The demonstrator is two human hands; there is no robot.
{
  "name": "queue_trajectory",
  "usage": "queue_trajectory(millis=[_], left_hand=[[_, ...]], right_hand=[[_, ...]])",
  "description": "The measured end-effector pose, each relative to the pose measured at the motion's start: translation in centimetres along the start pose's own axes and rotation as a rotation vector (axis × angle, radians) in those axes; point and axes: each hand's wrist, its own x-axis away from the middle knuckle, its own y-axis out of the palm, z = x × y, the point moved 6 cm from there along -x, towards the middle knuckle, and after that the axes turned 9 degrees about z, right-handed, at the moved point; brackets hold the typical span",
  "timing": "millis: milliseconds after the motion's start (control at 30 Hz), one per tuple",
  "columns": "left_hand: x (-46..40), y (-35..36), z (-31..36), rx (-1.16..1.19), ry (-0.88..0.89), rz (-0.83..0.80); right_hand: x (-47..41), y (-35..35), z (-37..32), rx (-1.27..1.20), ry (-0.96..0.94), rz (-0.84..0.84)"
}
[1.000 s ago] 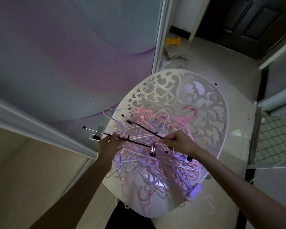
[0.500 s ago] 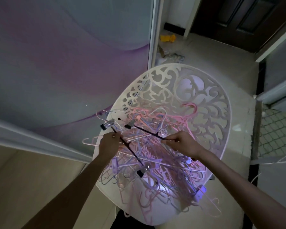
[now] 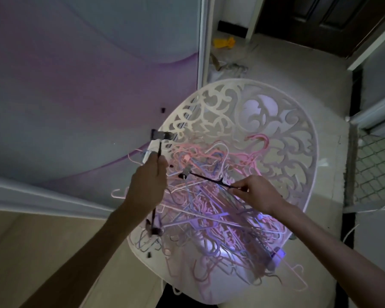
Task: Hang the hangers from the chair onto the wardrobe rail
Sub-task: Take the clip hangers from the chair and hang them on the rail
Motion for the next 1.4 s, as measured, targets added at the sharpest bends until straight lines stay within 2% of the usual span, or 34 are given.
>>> queue_trajectory(millis=[133, 300, 400, 500, 667, 767, 867, 1100, 1200, 1400], left_hand=[[-4.6, 5.2, 4.3, -0.23, 0.121, -0.224], [-8.4, 12.0, 5.9, -0.335, 0.302, -0.298], [-10.0, 15.4, 5.8, -0.508, 0.387, -0.399], [-10.8, 16.4, 5.6, -0.516, 0.404, -0.38], [-10.6, 14.3, 6.4, -0.5, 0.468, -0.327], [-11.0, 13.2, 5.9, -0.521, 0.425, -0.324], [-11.5, 13.0, 5.3, -0.505, 0.366, -0.314], [-10.9, 13.7, 5.4, -0.442, 0.276, -0.343], [-9.8, 11.0, 6.4, -0.365, 0.232, -0.341], [-3.7, 0.9, 6.2, -0.012, -0.066, -0.225]], right_hand=[[0.2, -0.8, -0.7, 0.125, -0.053, 0.024], [0.6, -0.7, -0.3, 0.223, -0.108, 0.062], [0.7, -0.4, 0.2, 0.261, -0.142, 0.079], [1.0, -0.3, 0.7, 0.268, -0.143, 0.103], [1.4, 0.0, 1.6, 0.182, -0.067, 0.183], [1.8, -0.1, 1.2, 0.161, -0.052, 0.244], [2.7, -0.8, 1.7, 0.209, -0.055, 0.234], [6.0, -5.0, 2.8, 0.411, -0.275, 0.222], [6.2, -6.5, 2.2, 0.346, -0.279, 0.145], [5.8, -10.7, -4.0, 0.246, -0.294, 0.042]])
